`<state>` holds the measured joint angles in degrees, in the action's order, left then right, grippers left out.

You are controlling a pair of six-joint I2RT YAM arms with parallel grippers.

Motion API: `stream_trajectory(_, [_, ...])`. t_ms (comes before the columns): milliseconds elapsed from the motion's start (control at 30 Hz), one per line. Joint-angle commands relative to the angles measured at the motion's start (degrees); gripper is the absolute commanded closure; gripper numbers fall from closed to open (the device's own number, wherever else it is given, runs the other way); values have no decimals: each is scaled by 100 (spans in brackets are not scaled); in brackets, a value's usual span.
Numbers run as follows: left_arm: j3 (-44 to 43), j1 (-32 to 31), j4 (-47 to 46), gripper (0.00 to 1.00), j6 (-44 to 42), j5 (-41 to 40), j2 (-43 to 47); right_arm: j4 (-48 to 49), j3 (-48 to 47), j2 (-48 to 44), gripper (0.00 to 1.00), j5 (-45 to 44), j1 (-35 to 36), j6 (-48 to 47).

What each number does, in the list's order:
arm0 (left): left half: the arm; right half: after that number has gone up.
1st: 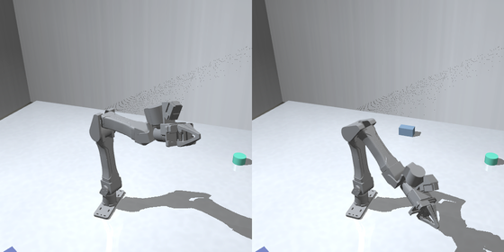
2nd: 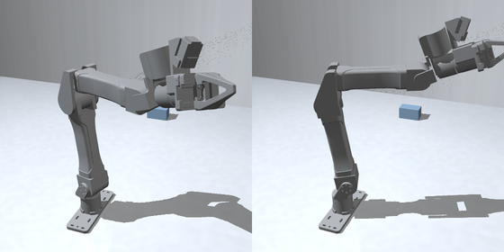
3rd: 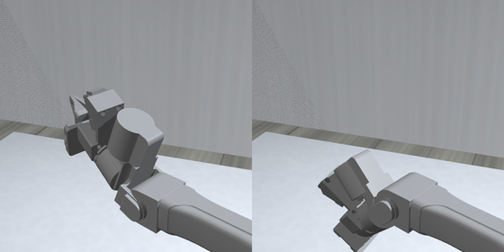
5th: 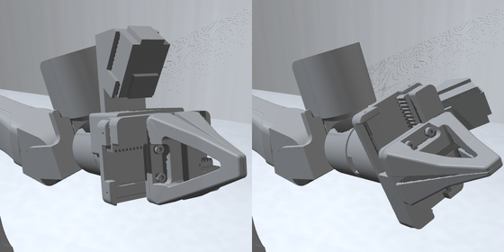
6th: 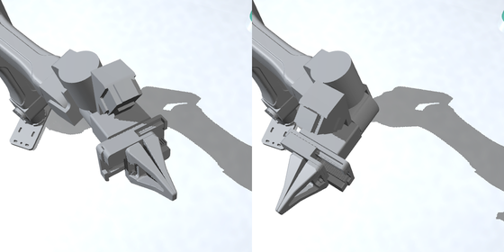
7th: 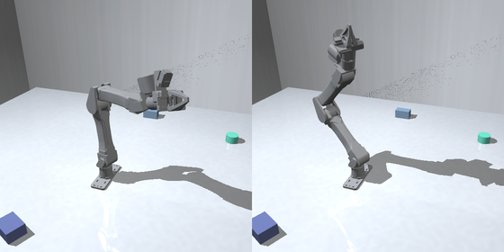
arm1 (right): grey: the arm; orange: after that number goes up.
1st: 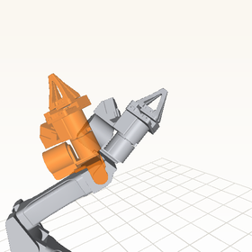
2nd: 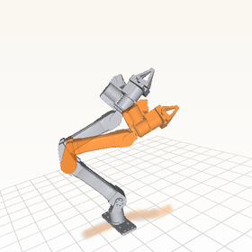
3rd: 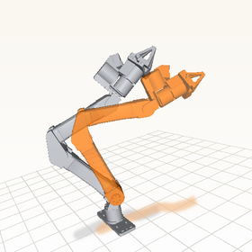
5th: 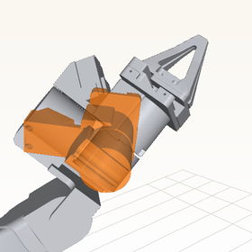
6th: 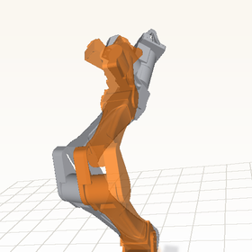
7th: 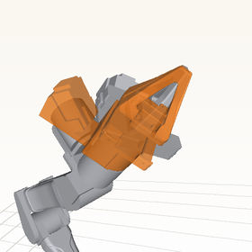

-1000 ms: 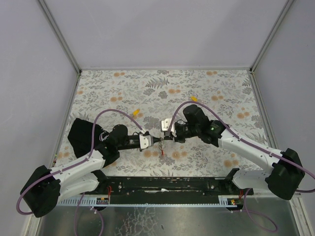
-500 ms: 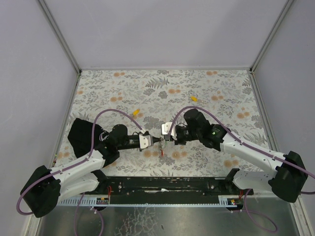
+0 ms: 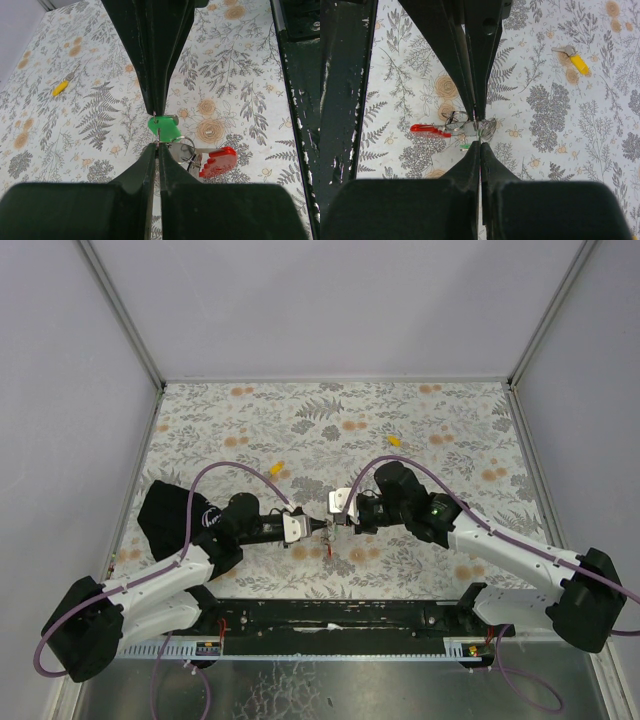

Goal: Put the keys on the keyring

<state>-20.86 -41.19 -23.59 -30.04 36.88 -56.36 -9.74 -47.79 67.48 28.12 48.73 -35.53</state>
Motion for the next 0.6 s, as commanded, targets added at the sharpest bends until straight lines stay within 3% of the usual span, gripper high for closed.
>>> stream_trajectory(0, [-112, 22, -340, 100, -11, 38, -4, 132, -125, 23, 100, 146, 49, 55])
stream_trajectory(567, [-149, 20, -317, 100, 16, 53, -11, 129, -179, 70, 100, 147, 123, 24])
